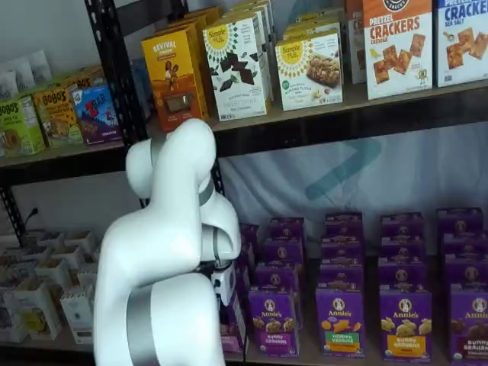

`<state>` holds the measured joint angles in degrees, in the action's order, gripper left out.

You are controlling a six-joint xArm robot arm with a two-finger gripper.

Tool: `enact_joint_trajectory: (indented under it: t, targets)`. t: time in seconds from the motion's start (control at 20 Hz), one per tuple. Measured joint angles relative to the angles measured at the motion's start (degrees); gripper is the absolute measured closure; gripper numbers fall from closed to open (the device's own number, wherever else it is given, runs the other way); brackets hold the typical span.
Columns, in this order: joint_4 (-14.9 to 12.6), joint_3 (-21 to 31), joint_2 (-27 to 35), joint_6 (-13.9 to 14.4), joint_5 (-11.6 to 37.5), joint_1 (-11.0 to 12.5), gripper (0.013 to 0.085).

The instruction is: Pick up the purple box with a pink patch in the middle, on the bottom shelf, the first box from the left

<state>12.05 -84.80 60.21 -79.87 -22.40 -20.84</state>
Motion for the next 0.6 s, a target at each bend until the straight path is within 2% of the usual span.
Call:
enact_joint_trajectory:
  t: [0.05, 0.35, 0.5, 0.6]
  targets:
    - [0.11, 0.05, -0.01, -0.09, 0.16, -0.02, 0.053]
    - [-0.35, 0.16, 0.04, 0.36, 0.66, -0.06, 0.053]
    - [0.26, 0.09, 0.09, -0.14, 0.58, -0.12, 0.061]
    - [-0.29, 0.04, 0.11, 0.37, 0.51, -0.13, 0.061]
